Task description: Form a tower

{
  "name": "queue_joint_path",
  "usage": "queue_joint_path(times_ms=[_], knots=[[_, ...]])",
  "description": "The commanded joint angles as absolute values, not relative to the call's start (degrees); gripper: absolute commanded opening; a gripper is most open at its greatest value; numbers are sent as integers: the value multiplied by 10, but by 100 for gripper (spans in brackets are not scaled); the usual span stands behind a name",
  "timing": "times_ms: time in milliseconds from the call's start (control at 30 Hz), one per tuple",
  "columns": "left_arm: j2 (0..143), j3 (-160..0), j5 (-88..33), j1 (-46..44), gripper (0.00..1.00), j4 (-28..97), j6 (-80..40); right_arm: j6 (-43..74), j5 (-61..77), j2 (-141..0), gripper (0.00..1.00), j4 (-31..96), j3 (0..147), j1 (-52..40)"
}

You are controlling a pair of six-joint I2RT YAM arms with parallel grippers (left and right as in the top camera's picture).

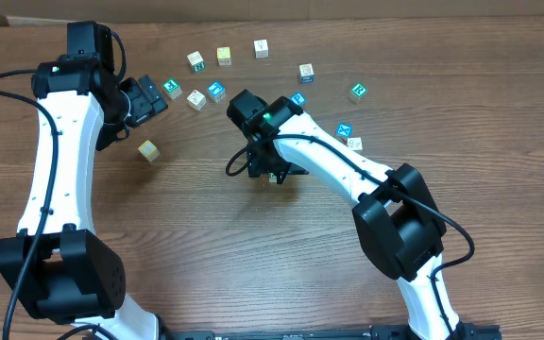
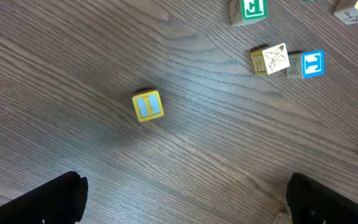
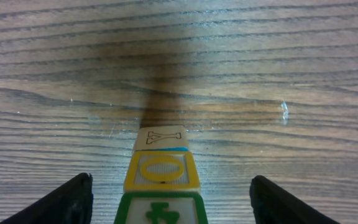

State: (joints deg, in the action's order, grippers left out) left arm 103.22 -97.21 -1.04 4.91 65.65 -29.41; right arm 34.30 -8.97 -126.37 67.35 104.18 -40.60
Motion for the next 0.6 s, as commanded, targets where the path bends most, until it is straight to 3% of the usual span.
queue_joint_path(times_ms=[0, 233, 567], knots=[[1039, -972, -7, 48, 99, 658, -283, 345, -89, -1251, 73, 667, 1029, -408], [1039, -972, -7, 48, 100, 658, -283, 345, -89, -1251, 59, 662, 1027, -408], [1039, -972, -7, 48, 100, 658, -283, 361, -89, -1251, 57, 658, 1026, -408]])
